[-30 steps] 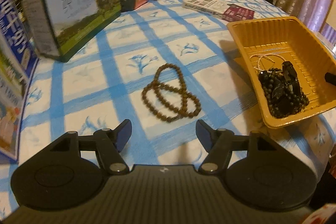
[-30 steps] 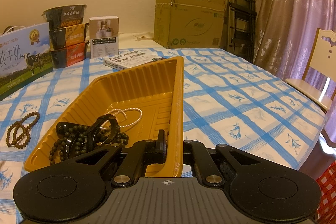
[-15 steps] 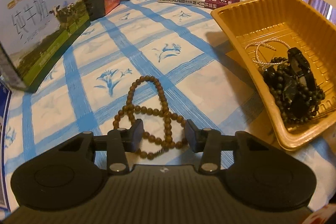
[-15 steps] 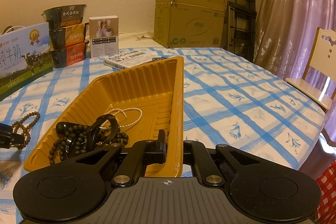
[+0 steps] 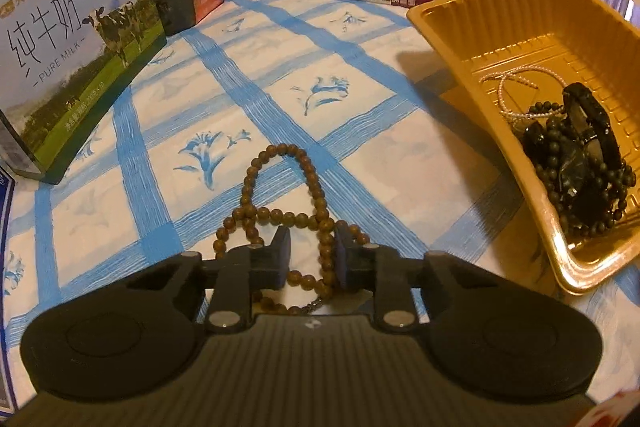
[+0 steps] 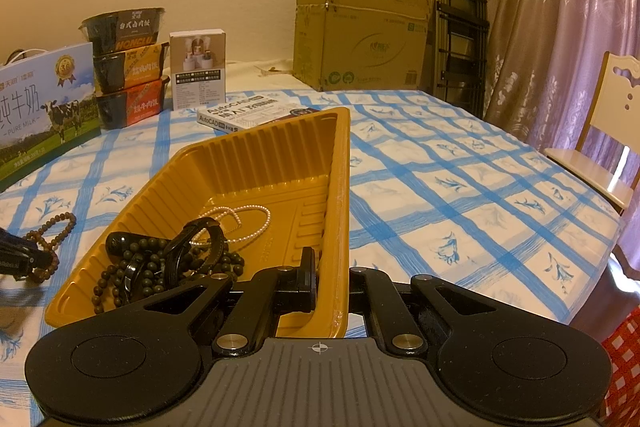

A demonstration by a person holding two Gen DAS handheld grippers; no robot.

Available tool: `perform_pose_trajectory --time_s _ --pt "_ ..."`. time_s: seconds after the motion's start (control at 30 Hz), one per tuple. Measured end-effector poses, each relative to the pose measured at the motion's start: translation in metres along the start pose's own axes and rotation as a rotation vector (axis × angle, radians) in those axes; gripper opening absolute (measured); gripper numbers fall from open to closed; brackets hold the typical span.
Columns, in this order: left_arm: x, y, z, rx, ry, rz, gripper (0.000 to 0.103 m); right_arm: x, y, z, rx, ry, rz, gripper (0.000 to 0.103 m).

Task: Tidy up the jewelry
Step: 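Grasp the wooden bead strand with the left tool and lift it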

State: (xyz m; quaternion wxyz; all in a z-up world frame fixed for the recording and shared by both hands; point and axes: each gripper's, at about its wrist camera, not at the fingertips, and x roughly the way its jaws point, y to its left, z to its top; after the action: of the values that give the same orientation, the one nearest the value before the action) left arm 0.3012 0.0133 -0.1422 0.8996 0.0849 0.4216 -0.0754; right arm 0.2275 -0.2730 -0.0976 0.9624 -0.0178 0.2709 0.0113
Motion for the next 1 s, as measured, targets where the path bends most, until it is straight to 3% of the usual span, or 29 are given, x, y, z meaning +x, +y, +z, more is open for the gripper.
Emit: perform_pose_trajectory --time_s 0.1,0.4,0.7,1.0 --pt "-0.002 -0.001 -0.001 0.009 -0.005 -0.019 0.009 0.001 0.000 0.000 0.001 0.000 -0.001 0.005" --pt "-0.024 0.010 -0.005 -0.009 -0.013 -0.025 0.008 0.000 0.000 -0.001 -0.001 0.002 0.000 0.005" --pt "-0.096 0.051 0.017 -0.076 -0.117 -0.018 0.008 0.000 0.001 -0.001 -0.001 0.001 0.000 0.005" --pt "-0.173 0.062 0.065 -0.039 -0.242 -0.037 0.007 0.000 0.001 -0.001 0.000 0.002 0.000 0.005"
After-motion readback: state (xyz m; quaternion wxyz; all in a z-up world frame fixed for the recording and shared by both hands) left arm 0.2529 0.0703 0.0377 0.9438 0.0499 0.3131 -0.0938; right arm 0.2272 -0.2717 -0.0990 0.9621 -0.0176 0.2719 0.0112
